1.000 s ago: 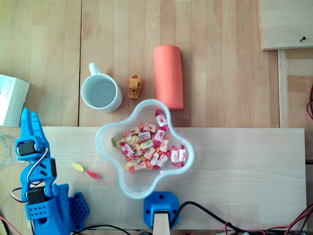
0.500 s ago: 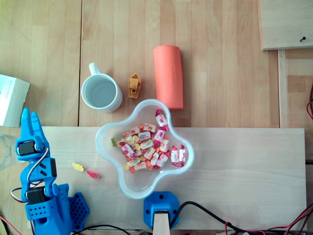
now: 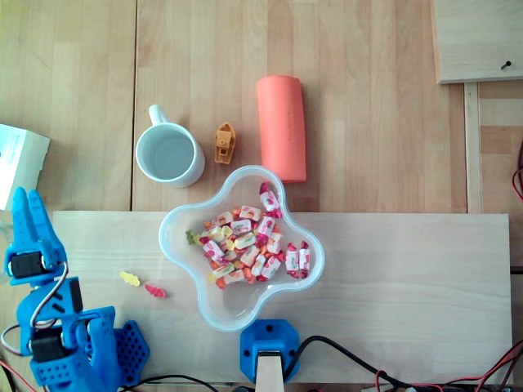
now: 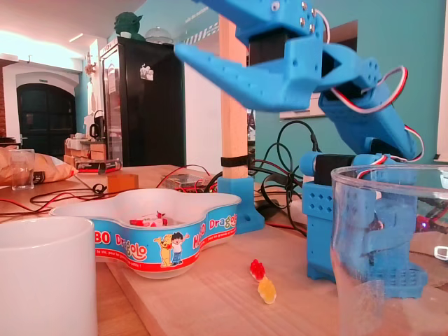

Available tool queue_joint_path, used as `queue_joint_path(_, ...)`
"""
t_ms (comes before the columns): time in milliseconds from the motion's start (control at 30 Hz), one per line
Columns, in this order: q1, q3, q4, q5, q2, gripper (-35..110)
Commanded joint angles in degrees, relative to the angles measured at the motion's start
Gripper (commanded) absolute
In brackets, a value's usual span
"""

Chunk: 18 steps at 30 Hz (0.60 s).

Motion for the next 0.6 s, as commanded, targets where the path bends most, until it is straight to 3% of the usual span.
queue_joint_path(0, 4.31, -6.77, 9.4, 6.94, 1.85, 18)
queue_joint_path(300, 15.12, -23.99, 34.28, 21.01, -1.41, 18)
queue_joint_path(567, 21.45, -47.11, 44.03, 20.83, -28.48, 18)
